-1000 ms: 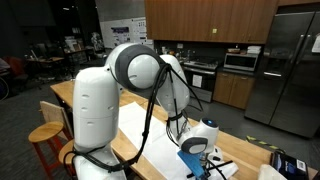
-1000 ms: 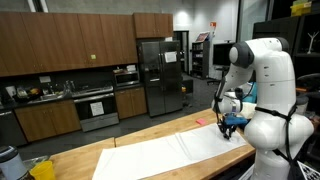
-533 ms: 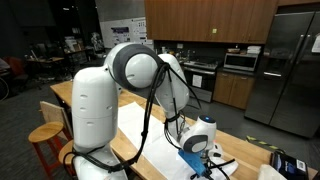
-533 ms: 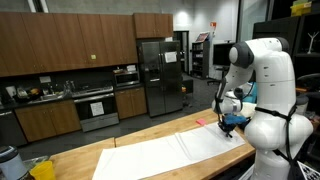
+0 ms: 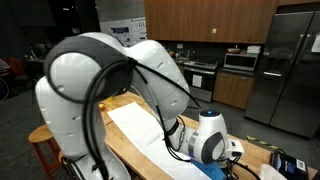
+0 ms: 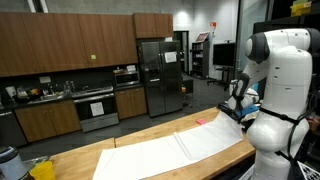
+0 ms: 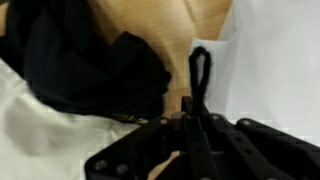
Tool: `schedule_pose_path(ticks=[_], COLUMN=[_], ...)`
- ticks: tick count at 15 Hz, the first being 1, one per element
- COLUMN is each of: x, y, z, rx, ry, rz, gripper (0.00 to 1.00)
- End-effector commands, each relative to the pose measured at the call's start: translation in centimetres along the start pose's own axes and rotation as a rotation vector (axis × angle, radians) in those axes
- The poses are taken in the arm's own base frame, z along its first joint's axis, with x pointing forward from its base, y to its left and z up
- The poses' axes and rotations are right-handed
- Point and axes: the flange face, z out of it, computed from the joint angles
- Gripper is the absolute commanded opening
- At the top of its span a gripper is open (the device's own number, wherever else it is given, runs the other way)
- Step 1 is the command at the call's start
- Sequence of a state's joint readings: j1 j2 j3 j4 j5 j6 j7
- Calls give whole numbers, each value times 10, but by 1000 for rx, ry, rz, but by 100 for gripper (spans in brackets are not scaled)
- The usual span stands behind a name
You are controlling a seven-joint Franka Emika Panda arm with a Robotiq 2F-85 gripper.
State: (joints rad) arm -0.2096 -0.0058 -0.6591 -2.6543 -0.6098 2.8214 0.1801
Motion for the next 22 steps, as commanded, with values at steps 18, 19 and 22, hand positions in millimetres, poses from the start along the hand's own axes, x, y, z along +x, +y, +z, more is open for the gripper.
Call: schedule_pose_path(ticks=[18, 19, 22], x=[-48, -33, -16], y=[24, 11, -49], z=[-59, -64, -71], rx=[15, 4, 13], ry=[77, 94, 136], rz=[-41, -92, -251], gripper=[73, 80, 98])
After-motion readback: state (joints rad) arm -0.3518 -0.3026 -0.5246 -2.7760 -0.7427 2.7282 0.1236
